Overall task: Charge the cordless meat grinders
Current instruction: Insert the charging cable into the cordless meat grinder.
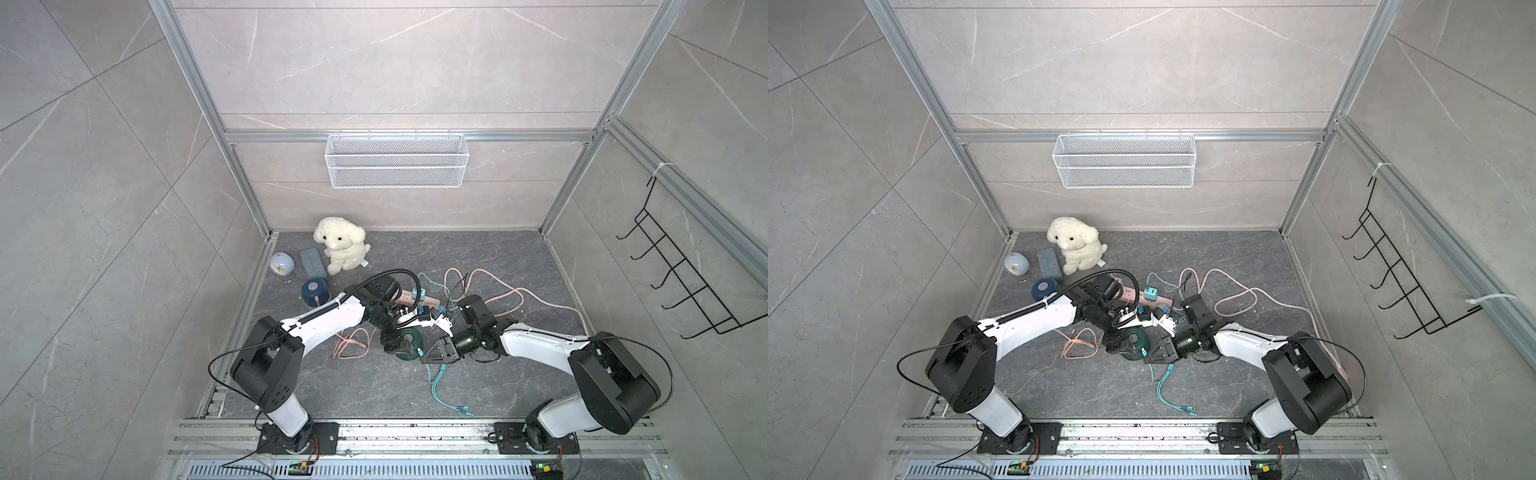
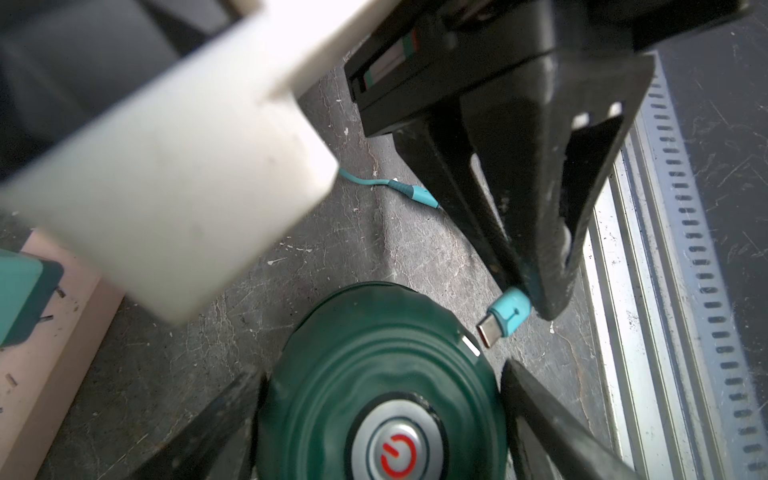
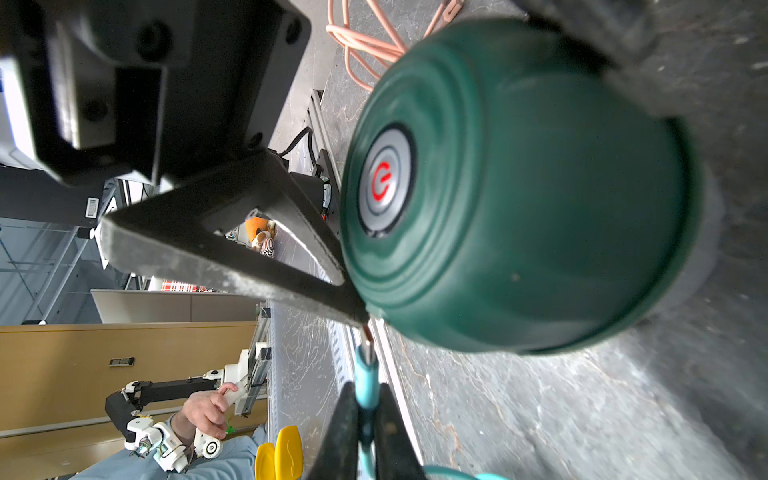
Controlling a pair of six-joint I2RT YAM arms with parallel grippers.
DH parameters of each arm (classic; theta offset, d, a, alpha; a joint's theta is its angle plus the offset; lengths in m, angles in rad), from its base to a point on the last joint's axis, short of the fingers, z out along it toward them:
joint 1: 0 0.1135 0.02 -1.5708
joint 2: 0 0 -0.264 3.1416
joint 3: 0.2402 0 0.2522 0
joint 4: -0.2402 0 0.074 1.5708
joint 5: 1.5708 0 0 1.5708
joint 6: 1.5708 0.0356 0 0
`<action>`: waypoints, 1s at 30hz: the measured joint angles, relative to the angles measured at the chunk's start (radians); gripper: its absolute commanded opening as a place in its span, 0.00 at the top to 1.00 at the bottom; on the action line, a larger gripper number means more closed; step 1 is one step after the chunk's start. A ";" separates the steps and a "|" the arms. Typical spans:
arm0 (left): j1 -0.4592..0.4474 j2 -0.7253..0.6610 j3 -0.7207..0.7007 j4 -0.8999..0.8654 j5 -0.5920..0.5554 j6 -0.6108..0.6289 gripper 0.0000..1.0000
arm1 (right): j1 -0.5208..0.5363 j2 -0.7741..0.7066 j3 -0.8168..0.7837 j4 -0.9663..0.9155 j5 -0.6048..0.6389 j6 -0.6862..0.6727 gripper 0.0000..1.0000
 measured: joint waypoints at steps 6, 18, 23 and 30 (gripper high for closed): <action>0.000 0.000 0.000 0.000 0.000 -0.003 0.44 | -0.004 0.012 0.000 0.000 0.000 0.000 0.88; -0.003 0.000 0.000 0.003 -0.002 -0.007 0.44 | -0.010 0.019 0.016 -0.012 -0.004 0.000 0.88; -0.005 0.000 0.000 0.005 -0.002 -0.007 0.44 | -0.010 0.025 0.017 -0.014 -0.008 0.000 0.88; -0.007 0.000 0.000 0.008 -0.006 -0.017 0.44 | -0.010 0.049 0.025 -0.011 -0.030 0.001 0.89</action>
